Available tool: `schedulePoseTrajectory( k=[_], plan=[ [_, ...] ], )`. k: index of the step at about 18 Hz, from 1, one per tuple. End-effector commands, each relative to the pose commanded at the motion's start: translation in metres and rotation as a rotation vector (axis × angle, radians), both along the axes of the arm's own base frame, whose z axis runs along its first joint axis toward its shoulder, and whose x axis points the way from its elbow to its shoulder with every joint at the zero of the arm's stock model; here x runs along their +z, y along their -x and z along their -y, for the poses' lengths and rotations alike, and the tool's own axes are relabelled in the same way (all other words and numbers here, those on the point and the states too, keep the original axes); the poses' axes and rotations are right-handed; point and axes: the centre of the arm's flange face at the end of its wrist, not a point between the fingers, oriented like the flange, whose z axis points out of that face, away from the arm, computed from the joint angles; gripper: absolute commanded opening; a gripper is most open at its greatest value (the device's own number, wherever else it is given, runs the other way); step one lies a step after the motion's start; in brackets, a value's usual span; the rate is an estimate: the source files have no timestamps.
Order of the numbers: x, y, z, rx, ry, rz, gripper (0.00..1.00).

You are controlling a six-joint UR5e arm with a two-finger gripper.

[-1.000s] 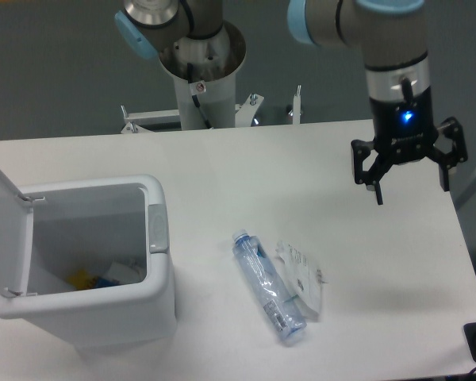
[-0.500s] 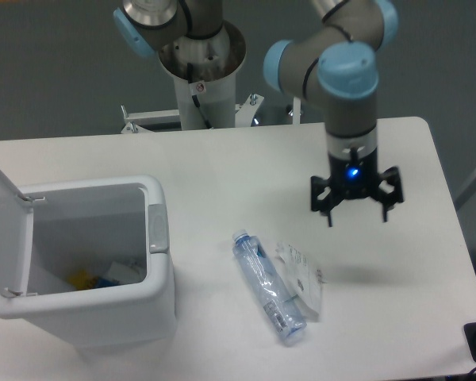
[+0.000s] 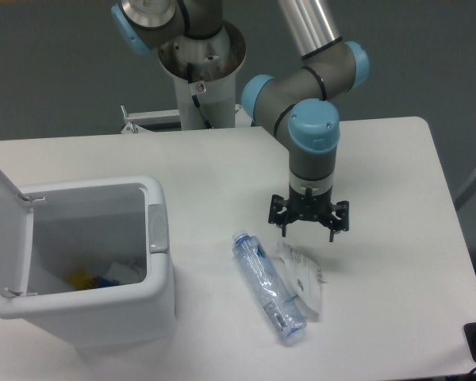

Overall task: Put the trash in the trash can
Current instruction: 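Move the open gripper over the clear plastic bag, then lower the gripper and close it on the plastic bag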

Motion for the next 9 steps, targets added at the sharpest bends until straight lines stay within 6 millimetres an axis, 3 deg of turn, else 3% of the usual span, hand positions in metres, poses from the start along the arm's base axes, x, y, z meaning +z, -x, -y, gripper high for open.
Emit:
schedulePoseTrajectory(
  k=[9],
  plan=[
    [-0.018, 0.020, -0.016, 0.001, 0.003, 0.006, 1.00]
  ],
)
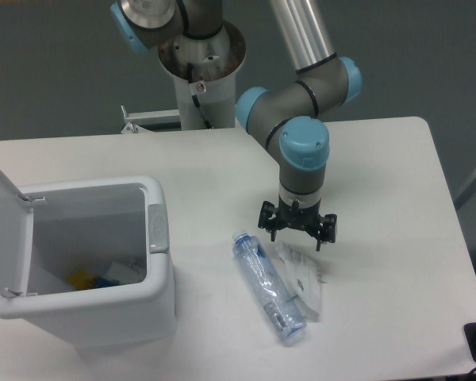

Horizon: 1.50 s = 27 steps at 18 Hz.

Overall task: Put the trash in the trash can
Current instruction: 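Lower the gripper and close it on the plastic bag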

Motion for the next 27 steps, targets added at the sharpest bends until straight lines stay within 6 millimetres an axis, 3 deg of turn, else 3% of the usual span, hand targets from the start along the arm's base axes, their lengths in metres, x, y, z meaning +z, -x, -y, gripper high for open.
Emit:
schedulePoseTrajectory(
  k=[6, 9, 11, 12, 13, 14, 15, 22, 25, 27],
  plan=[
    [-0.005, 0.005, -0.004, 0.000, 0.000, 0.000, 1.00],
    [-0.007, 0.008, -0.005, 0.000, 0.001, 0.001, 0.85],
    [-0.005, 0.009, -0.005, 0.002, 0.000, -0.003, 0.66],
    [-0.005, 0.011, -0.006, 0.005, 0.000, -0.005, 0.40],
    [-0.005, 0.010, -0.006, 0.004, 0.000, -0.005, 0.21],
    [-0.005, 0.010, -0.006, 0.004, 0.001, -0.006, 0.06],
    [-0.006, 0.010, -0.006, 0.003, 0.007, -0.005, 0.01],
    [0.003, 0.018, -0.005, 0.007, 0.020, -0.039, 0.00],
    [0.053, 0.051, -0.009, 0.032, -0.050, -0.119, 0.00],
    [0.098, 0.067, -0.021, 0.047, -0.162, -0.148, 0.00]
  ],
)
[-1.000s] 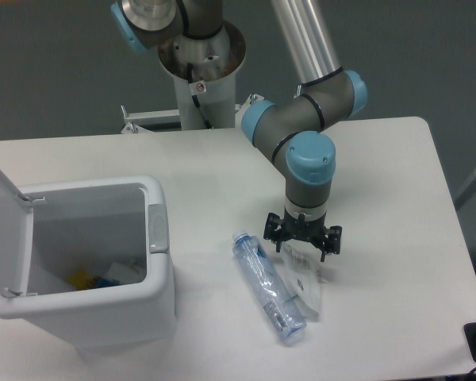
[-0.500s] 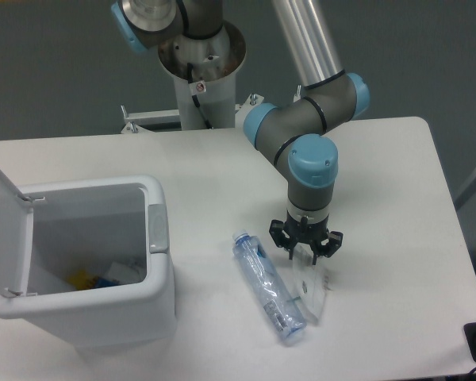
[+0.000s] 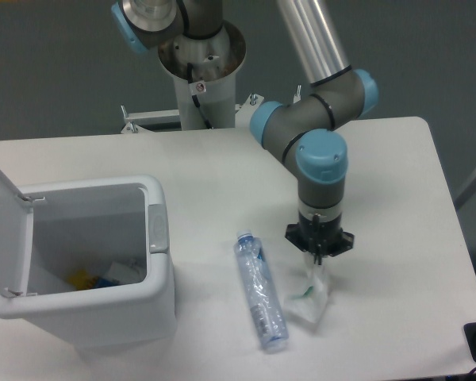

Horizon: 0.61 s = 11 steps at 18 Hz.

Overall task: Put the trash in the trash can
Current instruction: 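Lift the bag and carry it over the white trash bin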

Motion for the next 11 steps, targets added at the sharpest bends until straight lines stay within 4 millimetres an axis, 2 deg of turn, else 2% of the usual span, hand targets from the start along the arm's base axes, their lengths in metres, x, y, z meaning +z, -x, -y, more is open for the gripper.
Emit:
schedulePoseTrajectory(
  k=[1, 2, 5, 6, 8, 10, 11],
  plan=[
    [0.028, 0.005, -0.010, 0.032, -0.094, 0.006, 0.00],
    [0.048, 0.006, -0.015, 0.060, -0.156, 0.013, 0.00],
    [0.096, -0.009, -0.015, 0.080, -0.253, 0.008, 0.00],
    [0.124, -0.028, -0.016, 0.116, -0.317, 0.024, 0.00],
    [0.160, -0.059, -0.018, 0.199, -0.390, 0.048, 0.00],
    [0.194, -0.106, -0.037, 0.232, -0.462, 0.081, 0.00],
    [0.210, -0.130, -0.041, 0.238, -0.490, 0.089, 0.00]
  ],
)
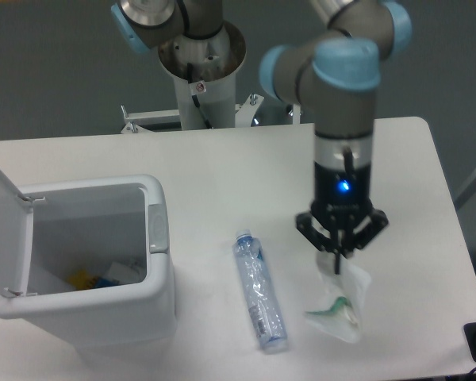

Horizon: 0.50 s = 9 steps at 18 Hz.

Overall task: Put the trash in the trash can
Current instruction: 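Lift the bag and carry it over the white trash bin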

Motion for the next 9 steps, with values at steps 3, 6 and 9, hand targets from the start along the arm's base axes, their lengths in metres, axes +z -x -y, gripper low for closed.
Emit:
schedulePoseTrajectory(
  k=[3, 6, 9],
  plan=[
    [0.033, -0.067, -0.010, -0.009, -0.071, 0.037, 0.00],
    [0.051, -0.124, -0.018, -0.069, -0.104, 0.048, 0.00],
    [0.031, -0.194, -0.035, -0.183, -0.071, 0.079, 0.00]
  ],
)
